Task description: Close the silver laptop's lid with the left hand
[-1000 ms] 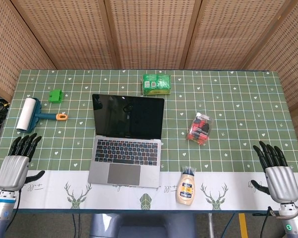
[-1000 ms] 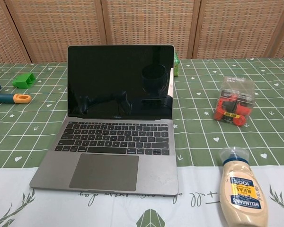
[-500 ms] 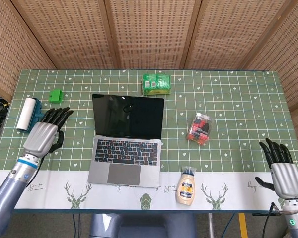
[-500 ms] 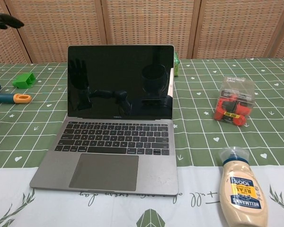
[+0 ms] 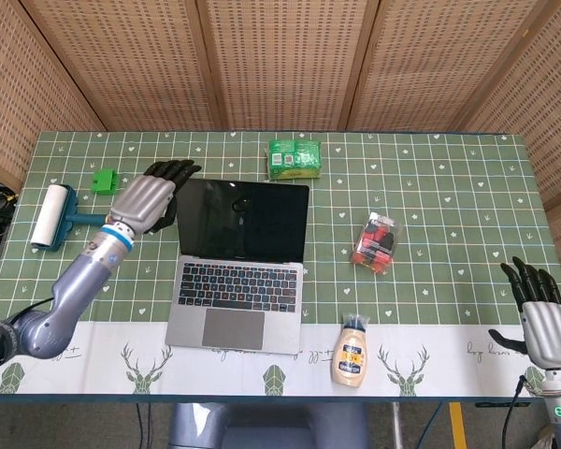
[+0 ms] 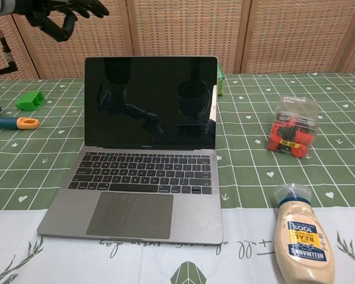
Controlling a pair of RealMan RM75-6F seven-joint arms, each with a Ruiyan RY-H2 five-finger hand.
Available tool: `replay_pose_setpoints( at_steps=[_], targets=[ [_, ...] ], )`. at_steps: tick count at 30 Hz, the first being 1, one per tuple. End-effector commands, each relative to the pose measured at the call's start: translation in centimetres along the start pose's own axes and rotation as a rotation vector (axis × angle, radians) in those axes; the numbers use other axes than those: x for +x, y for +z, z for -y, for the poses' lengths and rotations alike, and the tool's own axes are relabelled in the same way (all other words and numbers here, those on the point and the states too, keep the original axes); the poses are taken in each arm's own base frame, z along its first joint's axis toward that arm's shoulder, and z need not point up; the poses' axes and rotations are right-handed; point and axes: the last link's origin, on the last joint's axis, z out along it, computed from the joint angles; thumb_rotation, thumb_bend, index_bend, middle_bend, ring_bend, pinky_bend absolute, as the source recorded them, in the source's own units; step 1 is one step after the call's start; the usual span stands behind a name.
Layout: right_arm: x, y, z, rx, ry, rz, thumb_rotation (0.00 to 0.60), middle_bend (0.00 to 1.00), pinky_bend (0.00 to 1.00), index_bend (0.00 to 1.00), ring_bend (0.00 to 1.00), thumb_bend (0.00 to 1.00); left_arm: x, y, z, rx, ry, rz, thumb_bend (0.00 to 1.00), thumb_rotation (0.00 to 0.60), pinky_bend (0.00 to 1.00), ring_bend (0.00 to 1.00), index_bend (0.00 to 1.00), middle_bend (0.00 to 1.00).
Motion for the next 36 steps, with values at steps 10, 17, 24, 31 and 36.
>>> replay_pose_setpoints(
  at_steps=[10,17,24,31,36],
  targets=[
    [0.4,0.4,-0.8,-0.023,0.023,-0.003,0.6,0.0,0.0,0.0,0.0,0.02,-0.4,7.2,-4.6,0.046,0.065,0.151,1.0,0.6,0.09,0.0,0.09,0.0],
    [0.5,0.4,-1.0,-0.026,0.033,-0.005,0.6,0.0,0.0,0.0,0.0,0.02,-1.3,8.7,-5.7,0.075,0.053,0.192,1.0,0.6,0.1,0.0,0.1,0.0],
    [0.6,0.5,-1.1,-0.029,0.038,-0.005,0.6,0.0,0.0,0.0,0.0,0.02,-1.7,9.4,-6.1,0.092,0.047,0.196,1.0,0.6,0.17,0.03,0.15,0.0],
    [0.6,0.5,-1.1,-0.024,0.036,-0.006,0.6,0.0,0.0,0.0,0.0,0.02,-1.4,9.6,-6.4,0.091,0.037,0.177,1.0,0.6,0.27,0.17,0.28,0.16],
    [0.5,0.4,-1.0,-0.024,0.033,-0.002,0.6,0.0,0.0,0.0,0.0,0.02,-1.2,9.5,-6.6,0.075,0.023,0.158,1.0,0.6,0.31,0.24,0.34,0.23]
  ],
)
